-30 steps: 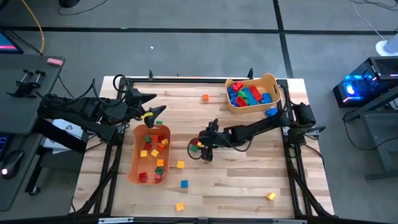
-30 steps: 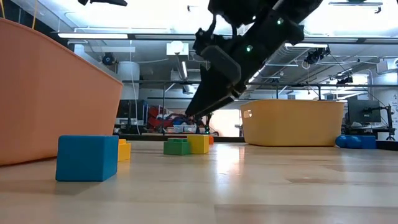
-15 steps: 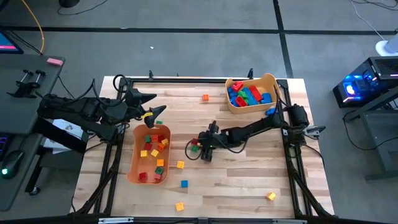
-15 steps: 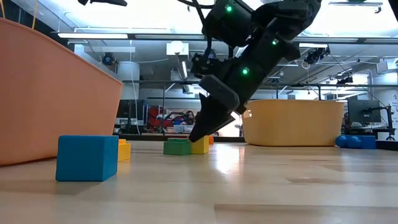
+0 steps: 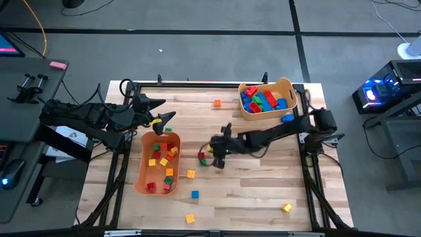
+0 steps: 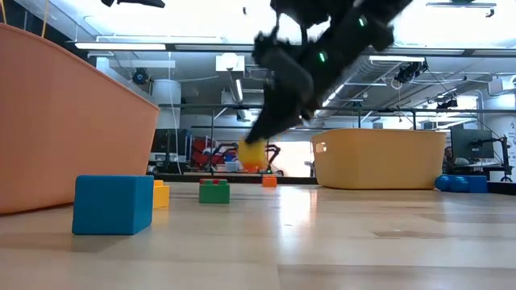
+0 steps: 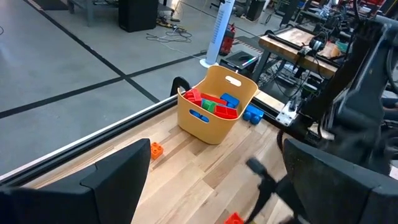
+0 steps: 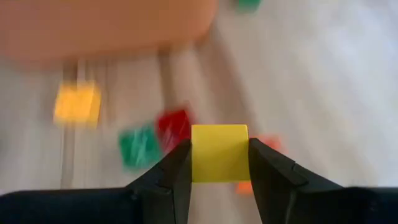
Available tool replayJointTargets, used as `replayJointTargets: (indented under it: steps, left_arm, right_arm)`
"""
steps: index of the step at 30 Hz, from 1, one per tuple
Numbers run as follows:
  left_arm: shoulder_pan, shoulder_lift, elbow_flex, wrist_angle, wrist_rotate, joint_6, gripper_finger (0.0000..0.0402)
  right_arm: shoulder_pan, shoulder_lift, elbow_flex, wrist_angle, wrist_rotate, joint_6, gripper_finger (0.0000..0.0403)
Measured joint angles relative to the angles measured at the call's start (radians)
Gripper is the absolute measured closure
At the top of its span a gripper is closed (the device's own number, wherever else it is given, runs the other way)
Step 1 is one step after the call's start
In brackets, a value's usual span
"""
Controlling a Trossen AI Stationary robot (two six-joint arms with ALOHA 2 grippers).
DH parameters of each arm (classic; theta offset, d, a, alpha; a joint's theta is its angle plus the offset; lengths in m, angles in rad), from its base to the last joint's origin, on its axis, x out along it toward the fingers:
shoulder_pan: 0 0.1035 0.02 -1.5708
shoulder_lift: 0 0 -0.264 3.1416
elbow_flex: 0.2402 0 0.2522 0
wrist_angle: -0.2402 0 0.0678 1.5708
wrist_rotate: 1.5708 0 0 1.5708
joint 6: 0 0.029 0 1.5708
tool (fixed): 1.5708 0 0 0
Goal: Sort blocks by size
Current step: Put the yellow block into the orange bin, then put the orange game piece into the orange bin
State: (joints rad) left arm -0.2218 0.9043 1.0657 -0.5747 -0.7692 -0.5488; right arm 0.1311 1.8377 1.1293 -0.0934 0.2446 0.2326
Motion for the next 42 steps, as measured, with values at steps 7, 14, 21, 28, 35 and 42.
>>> replayJointTargets:
  steps: [7, 14, 21, 28, 35, 42]
  left_arm:
    - [0.0, 0.0, 0.0, 0.002, 0.0, 0.0, 0.005]
    - [0.0, 0.0, 0.001, 0.006, -0.001, 0.0, 0.005]
    - [0.0, 0.0, 0.001, 0.004, -0.001, -0.015, 0.005]
    - [0.0, 0.0, 0.001, -0.003, 0.005, -0.016, 0.005]
    - [0.0, 0.0, 0.001, -0.005, 0.008, -0.013, 0.005]
    - [-0.001, 0.0, 0.001, -0.004, 0.018, -0.008, 0.005]
  right_arm:
    - [-0.042, -0.042, 0.148, 0.1, 0.009, -0.082, 0.0279]
    - [-0.032, 0.102, 0.381, 0.202, -0.057, -0.109, 0.0279]
    - [-0.005, 0.336, 0.672, 0.174, -0.146, -0.109, 0.0273]
    - [-0.018, 0.434, 0.867, -0.064, -0.264, -0.056, 0.0159]
    - [-0.047, 0.403, 0.916, -0.32, -0.28, -0.169, 0.011]
    - [-0.077, 0.254, 0.724, -0.681, -0.28, -0.327, 0.0109]
